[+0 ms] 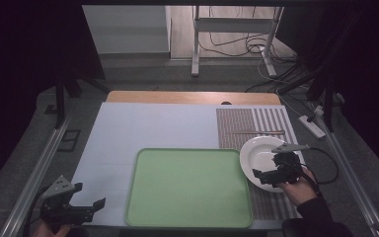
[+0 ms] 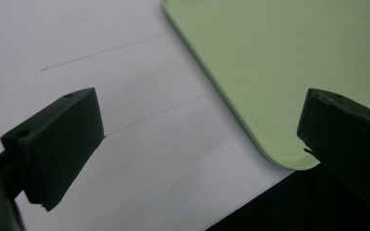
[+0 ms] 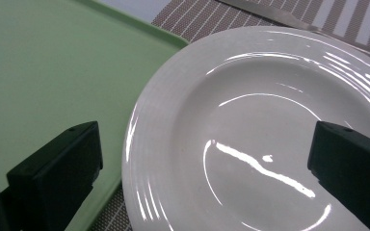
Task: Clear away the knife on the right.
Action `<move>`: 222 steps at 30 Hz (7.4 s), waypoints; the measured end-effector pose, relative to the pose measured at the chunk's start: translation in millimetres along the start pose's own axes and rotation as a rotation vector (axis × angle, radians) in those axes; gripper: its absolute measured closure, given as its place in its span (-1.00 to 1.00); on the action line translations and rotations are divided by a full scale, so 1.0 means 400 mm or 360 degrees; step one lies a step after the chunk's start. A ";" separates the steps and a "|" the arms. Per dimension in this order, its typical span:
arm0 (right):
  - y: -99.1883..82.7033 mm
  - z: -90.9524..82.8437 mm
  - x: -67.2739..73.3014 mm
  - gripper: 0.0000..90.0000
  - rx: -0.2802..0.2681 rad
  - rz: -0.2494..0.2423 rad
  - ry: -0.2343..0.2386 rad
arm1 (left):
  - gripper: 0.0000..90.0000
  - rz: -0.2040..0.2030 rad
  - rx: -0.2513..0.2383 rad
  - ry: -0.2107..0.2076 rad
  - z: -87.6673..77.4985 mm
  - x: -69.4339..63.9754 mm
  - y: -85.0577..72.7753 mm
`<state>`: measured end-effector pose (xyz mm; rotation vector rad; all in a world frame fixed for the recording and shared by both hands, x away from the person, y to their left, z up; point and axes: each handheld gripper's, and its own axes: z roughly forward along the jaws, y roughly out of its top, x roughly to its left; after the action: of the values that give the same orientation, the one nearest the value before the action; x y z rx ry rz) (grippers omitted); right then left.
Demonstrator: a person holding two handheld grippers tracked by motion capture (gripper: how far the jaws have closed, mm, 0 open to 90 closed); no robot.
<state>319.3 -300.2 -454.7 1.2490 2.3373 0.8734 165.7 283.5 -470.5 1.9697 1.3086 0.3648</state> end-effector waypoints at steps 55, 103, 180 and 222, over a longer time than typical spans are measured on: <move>0.108 0.176 -0.158 -1.00 0.0177 0.0182 -0.0173 | -0.95 -0.0008 0.0008 0.0004 0.001 0.001 0.001; 0.230 0.303 -0.337 0.33 0.0231 0.0239 -0.0308 | -0.95 -0.0020 0.0007 -0.0010 0.001 0.004 0.000; 0.215 0.326 -0.340 0.57 0.0477 0.0131 -0.0116 | -0.95 -0.0003 0.0011 -0.0013 0.002 0.002 0.001; 0.198 0.199 -0.428 0.80 0.0330 0.0251 -0.0191 | -0.95 -0.0006 0.0011 -0.0013 0.002 0.002 0.002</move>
<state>507.2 -381.7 -459.2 1.5424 2.3037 0.5944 167.0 283.6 -470.8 1.9724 1.3097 0.3506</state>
